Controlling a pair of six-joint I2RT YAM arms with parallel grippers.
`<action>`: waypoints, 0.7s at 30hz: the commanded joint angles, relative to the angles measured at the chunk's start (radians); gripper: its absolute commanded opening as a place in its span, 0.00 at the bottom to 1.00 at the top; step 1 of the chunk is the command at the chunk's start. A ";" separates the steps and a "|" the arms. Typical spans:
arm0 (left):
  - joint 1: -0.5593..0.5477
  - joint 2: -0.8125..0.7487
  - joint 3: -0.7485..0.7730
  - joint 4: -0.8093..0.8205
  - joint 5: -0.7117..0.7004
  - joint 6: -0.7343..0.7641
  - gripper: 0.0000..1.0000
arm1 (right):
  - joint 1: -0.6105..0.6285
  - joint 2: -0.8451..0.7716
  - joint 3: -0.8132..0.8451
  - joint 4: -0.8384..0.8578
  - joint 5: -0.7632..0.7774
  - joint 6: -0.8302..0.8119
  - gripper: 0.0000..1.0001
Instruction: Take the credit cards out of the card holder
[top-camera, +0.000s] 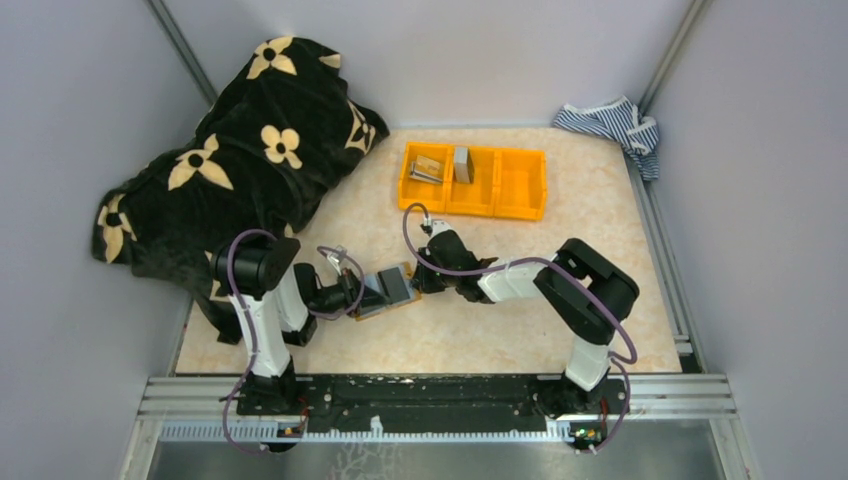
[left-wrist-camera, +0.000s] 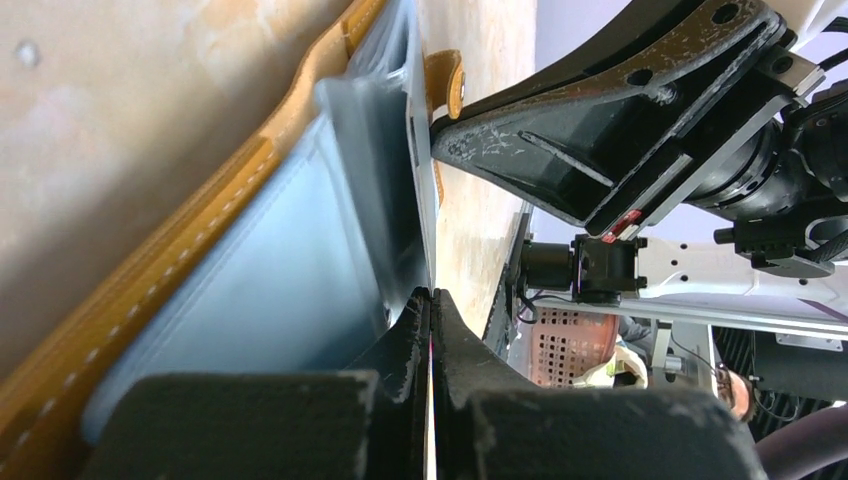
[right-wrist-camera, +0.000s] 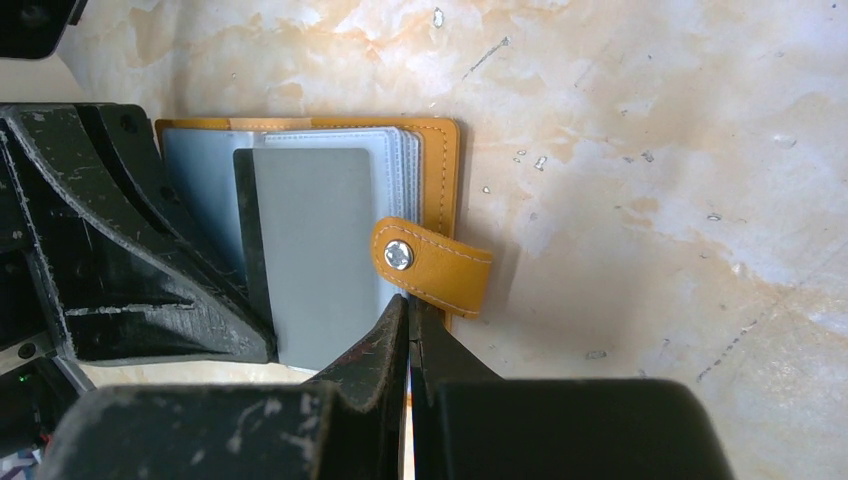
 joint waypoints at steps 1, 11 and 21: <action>0.008 -0.011 -0.063 0.290 0.006 0.021 0.00 | -0.020 0.061 -0.030 -0.108 0.042 -0.021 0.00; 0.065 -0.078 -0.087 0.243 0.052 0.028 0.00 | -0.068 0.051 -0.060 -0.089 0.034 -0.020 0.00; 0.084 -0.118 -0.112 0.267 0.064 0.002 0.00 | -0.118 0.039 -0.076 -0.098 0.044 -0.023 0.00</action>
